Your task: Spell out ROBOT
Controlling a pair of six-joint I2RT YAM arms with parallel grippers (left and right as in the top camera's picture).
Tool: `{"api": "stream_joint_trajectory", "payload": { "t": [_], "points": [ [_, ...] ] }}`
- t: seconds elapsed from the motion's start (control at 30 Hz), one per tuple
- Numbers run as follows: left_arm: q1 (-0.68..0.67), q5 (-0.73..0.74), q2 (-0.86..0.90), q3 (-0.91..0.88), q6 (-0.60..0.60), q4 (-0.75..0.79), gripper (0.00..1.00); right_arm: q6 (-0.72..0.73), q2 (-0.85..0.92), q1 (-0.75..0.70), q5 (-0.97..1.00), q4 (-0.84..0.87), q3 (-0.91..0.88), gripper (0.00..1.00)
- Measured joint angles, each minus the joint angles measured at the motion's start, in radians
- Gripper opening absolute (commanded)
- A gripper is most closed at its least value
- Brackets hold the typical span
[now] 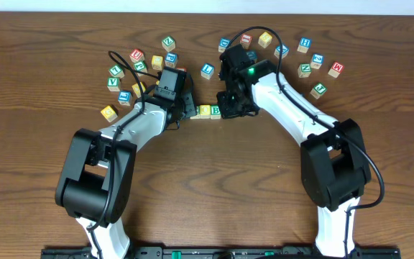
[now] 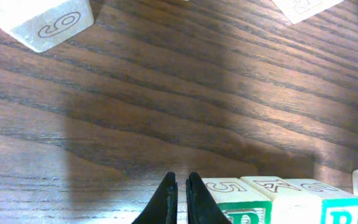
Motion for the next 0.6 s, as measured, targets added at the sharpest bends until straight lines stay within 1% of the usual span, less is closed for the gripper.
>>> {"api": "stream_joint_trajectory", "payload": {
  "t": [0.2,0.37,0.6],
  "points": [
    [0.0,0.0,0.0,0.0,-0.002,-0.011,0.07,0.0,0.0,0.016,0.002,0.002,0.0,0.06],
    [0.0,0.0,0.0,0.0,-0.002,-0.016,0.07,0.016,0.0,0.031,0.003,0.009,0.0,0.01],
    [0.0,0.0,0.0,0.0,-0.002,-0.017,0.08,0.07,0.0,0.05,0.013,0.075,-0.032,0.01]
  ]
}}
